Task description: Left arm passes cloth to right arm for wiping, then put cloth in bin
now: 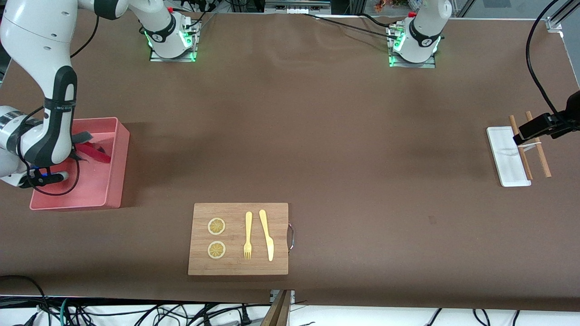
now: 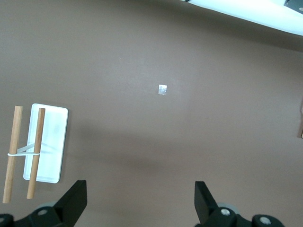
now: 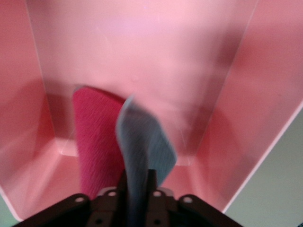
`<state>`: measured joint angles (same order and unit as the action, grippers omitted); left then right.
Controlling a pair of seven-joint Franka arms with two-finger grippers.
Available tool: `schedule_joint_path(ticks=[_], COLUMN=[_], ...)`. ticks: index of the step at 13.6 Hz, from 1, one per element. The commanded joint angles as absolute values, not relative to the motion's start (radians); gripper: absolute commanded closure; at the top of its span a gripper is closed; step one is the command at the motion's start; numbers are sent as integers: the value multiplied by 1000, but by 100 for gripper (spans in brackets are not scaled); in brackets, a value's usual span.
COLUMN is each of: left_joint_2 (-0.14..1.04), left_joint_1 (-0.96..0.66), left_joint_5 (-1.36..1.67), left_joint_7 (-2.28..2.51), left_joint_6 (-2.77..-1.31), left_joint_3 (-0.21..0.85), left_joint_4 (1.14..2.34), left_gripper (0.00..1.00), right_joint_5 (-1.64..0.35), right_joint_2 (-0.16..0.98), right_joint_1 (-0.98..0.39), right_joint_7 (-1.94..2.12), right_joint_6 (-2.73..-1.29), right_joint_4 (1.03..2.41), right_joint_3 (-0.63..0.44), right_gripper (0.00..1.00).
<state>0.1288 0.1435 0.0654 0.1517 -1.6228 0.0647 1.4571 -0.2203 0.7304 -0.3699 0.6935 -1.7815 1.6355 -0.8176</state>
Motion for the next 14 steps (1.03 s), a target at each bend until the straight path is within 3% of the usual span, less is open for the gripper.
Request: schedule_joint_path(ticks=[1,4,9,11,14], left_joint_2=[141,141,141,141,141], left_joint_1=[144,144,144,144,144], left_joint_5=[80,81,81,81,81], left_joint_7=[144,144,144,144,144], left_joint_6=[-1615,-1615,-1615,-1615,-1615], left_joint_3=[66,66,66,66,66], left_joint_4=[1427,1425,1425,1425,1425], left_gripper=[0,0,0,0,0], right_joint_5=[-256,-302,-315,-244,-60], right_joint_2=[704,683,606,507,329], right_joint_1=[-360,-362,-387,-370,-275], right_joint_7=[698,700,487,363,137], right_joint_6=[-1776,-1761,-1577,-1517,-1508], right_joint_4=[1625,1588,1439,1419,1431], right_joint_3=[-808,-811,-796,-674,-378], right_gripper=[0,0,0,0,0])
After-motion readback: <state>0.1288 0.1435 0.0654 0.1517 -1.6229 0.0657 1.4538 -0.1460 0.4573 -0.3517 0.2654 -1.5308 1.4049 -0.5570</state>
